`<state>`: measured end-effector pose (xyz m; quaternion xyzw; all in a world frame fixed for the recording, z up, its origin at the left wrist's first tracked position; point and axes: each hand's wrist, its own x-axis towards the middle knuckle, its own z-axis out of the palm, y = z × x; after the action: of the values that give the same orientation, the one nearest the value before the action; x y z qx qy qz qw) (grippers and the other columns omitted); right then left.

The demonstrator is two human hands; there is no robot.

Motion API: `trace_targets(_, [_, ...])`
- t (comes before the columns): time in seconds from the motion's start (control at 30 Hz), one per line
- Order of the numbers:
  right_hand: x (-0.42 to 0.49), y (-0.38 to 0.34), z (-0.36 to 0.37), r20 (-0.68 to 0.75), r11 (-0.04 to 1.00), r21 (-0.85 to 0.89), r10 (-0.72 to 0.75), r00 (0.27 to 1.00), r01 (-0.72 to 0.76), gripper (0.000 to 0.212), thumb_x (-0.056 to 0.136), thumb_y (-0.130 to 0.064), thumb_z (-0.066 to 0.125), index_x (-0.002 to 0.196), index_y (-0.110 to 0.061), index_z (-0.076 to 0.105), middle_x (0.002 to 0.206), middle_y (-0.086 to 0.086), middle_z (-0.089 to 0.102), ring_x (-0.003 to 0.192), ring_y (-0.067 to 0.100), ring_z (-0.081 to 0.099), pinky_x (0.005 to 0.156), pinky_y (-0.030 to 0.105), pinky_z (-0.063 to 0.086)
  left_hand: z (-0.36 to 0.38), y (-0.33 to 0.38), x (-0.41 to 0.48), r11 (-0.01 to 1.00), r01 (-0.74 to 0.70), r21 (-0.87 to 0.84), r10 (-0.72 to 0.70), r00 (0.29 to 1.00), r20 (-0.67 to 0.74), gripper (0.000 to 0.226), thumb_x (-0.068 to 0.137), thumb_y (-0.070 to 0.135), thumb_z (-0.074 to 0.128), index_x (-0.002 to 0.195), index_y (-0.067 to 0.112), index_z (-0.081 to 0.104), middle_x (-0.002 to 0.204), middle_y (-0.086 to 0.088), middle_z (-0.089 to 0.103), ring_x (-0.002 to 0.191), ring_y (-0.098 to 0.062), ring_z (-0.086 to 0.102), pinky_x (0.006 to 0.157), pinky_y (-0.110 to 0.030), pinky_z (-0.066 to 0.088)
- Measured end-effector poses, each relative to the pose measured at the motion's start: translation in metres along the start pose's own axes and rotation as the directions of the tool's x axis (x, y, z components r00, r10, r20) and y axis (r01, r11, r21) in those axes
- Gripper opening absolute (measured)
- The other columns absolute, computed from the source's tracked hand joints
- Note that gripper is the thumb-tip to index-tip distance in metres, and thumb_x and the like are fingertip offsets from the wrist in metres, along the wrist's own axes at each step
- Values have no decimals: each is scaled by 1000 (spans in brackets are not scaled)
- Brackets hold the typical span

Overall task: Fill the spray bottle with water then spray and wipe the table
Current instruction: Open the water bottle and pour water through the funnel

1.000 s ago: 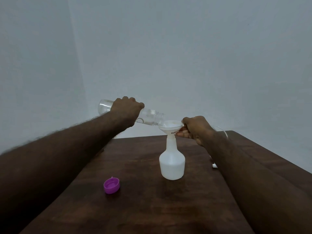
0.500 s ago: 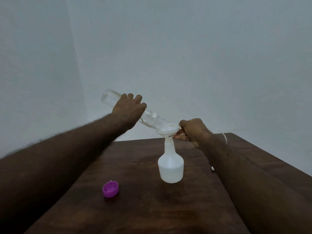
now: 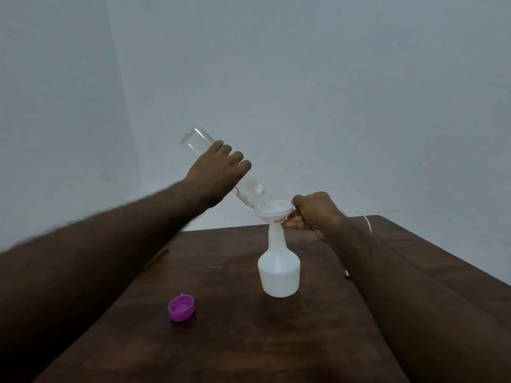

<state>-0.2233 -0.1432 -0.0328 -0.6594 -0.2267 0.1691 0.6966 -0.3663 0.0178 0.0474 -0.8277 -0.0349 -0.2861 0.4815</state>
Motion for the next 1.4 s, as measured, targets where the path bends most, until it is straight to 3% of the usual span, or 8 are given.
trace_targets(0.13, [0, 0, 1, -7, 1000, -6, -2, 1000, 2, 30, 91, -3, 49, 116, 13, 54, 84, 28, 68, 54, 28, 70, 57, 35, 63, 0, -1, 3, 999, -36, 9, 37, 998, -59, 35, 74, -1, 65, 107, 11, 59, 101, -9, 62, 99, -32, 57, 110, -47, 34])
trace_targets(0.37, [-1, 0, -1, -17, 1000, -15, -1, 1000, 1, 29, 91, -5, 49, 111, 16, 56, 84, 28, 70, 57, 29, 71, 62, 37, 63, 0, 0, 5, 984, 144, -109, -149, 988, -39, 44, 83, -3, 56, 126, 7, 52, 121, -14, 57, 117, -33, 50, 116, -45, 23])
trace_targets(0.47, [-1, -1, 0, -16, 1000, -14, -1, 1000, 0, 29, 91, -4, 49, 110, 16, 57, 81, 26, 69, 55, 28, 71, 60, 35, 63, -2, -1, 3, 977, 152, -147, -156, 988, -18, 48, 85, -2, 55, 131, 10, 50, 127, -15, 54, 123, -33, 47, 116, -44, 20])
trace_targets(0.57, [-1, -1, 0, -18, 1000, -17, -1, 1000, 0, 30, 90, -4, 49, 112, 16, 56, 76, 24, 68, 52, 27, 70, 59, 35, 63, -1, -2, 2, 991, 85, -102, -84, 996, 11, 48, 86, 3, 60, 131, 15, 52, 126, -11, 56, 123, -30, 48, 117, -44, 20])
trace_targets(0.67, [-2, -1, 0, -24, 1000, -20, 2, 1000, -3, 30, 90, -4, 50, 112, 16, 56, 77, 25, 68, 50, 27, 69, 57, 35, 62, 1, -6, 3, 969, 169, -181, -160, 985, 67, 52, 88, 5, 57, 137, 17, 46, 129, -9, 54, 123, -28, 47, 114, -41, 20])
trace_targets(0.97, [-6, -3, -1, -26, 999, -43, -12, 1000, 11, 26, 91, -4, 49, 107, 16, 57, 77, 24, 66, 47, 25, 66, 51, 31, 60, 2, 0, 0, 958, 184, -218, -153, 976, 152, 54, 90, 6, 55, 140, 22, 45, 132, -6, 53, 127, -27, 45, 115, -43, 18])
trace_targets(1.23, [-8, -4, -3, -32, 998, -64, -9, 999, 7, 21, 92, -5, 50, 101, 11, 59, 78, 23, 66, 52, 25, 66, 51, 30, 59, 1, -7, -3, 935, 229, -270, -188, 967, 169, 60, 87, 12, 64, 142, 25, 44, 134, -3, 55, 124, -27, 48, 110, -42, 26])
trace_targets(1.4, [-9, -4, -3, -33, 996, -89, -28, 999, 25, 15, 92, -7, 49, 91, 5, 58, 76, 19, 67, 50, 22, 67, 49, 28, 56, 2, -6, -6, 958, 194, -210, -160, 973, 165, 58, 89, 11, 60, 142, 25, 43, 134, -4, 53, 126, -28, 45, 113, -44, 21])
